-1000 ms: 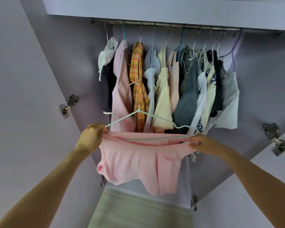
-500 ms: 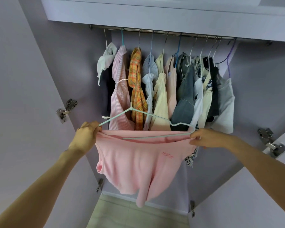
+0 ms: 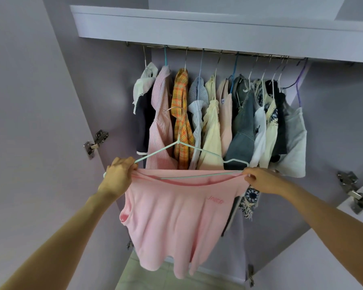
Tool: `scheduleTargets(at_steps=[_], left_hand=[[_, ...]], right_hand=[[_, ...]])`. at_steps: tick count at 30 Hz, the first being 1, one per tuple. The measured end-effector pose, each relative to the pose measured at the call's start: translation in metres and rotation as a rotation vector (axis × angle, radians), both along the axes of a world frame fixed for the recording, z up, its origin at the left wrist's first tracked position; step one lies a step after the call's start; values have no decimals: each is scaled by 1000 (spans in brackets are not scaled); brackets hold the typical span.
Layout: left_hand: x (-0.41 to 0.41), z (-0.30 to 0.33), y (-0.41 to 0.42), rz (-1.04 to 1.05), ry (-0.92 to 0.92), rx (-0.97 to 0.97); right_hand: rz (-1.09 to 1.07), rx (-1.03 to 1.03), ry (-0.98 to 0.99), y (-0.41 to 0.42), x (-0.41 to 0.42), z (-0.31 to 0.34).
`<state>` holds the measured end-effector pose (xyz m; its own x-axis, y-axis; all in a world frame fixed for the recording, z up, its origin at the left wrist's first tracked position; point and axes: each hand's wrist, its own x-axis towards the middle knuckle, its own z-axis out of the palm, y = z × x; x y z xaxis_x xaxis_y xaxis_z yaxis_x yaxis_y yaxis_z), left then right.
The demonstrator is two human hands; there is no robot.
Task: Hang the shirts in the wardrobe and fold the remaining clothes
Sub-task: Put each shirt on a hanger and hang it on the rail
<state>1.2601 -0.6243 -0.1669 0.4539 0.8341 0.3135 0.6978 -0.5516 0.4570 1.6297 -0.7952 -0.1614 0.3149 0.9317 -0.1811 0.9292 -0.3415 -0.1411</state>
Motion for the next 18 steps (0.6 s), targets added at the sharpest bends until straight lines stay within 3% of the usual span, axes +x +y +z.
scheduleTargets(at_steps=[4, 7, 12, 14, 18], left_hand=[[0, 4, 1, 6, -63, 16], [-3, 1, 0, -28, -44, 61], [-7, -9, 5, -30, 265, 108], [-8, -13, 5, -43, 308, 128], [2, -8, 2, -5, 64, 66]], right_hand=[[-164, 185, 205, -2, 6, 0], [-173, 266, 238, -7, 6, 4], [-13, 203, -9, -13, 5, 29], [84, 175, -105, -11, 2, 41], [157, 268, -73, -1, -19, 58]])
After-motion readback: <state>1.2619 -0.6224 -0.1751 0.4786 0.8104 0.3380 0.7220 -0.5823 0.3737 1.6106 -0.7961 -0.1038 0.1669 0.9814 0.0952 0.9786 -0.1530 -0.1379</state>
